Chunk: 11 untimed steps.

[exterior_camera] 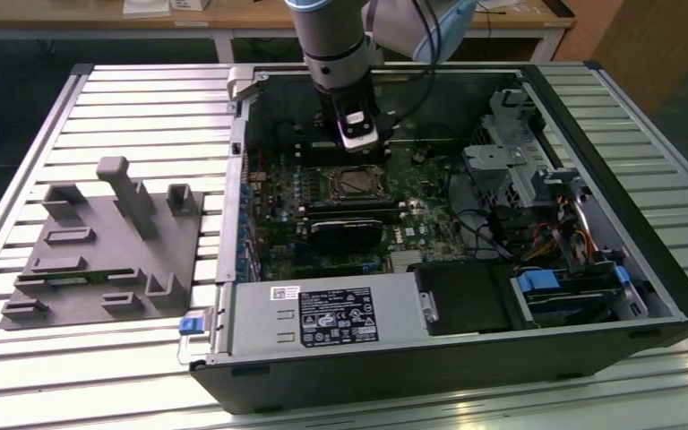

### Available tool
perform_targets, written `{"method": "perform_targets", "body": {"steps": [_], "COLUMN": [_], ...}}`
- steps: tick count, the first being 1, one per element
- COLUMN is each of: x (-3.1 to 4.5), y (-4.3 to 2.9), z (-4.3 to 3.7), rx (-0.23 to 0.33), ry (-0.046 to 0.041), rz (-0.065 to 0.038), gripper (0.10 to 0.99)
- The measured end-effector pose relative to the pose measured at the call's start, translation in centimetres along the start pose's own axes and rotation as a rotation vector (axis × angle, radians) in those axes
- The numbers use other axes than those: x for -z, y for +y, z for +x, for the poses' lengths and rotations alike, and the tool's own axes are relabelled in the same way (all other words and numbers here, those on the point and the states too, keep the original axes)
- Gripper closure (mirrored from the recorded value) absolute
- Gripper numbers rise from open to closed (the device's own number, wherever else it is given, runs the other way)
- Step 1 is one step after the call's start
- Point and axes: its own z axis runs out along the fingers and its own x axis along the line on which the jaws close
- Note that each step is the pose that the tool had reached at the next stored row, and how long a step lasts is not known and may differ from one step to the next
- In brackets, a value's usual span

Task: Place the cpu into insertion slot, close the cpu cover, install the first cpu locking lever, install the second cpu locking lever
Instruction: 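Install the first cpu locking lever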

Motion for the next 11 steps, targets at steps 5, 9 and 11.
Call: {"method": "perform_targets", "body": {"steps": [5,9,11], "x": [0.67,0.8,0.82], "y": [0.13,0.16,0.16], "z": [-0.13,-0.16,-0.16], "rx": [0.0,0.0,0.0], "ry": [0.0,-0.0001,0.0], "rz": [0.0,0.0,0.0], "gripper": [0.98,0.98,0.98]}}
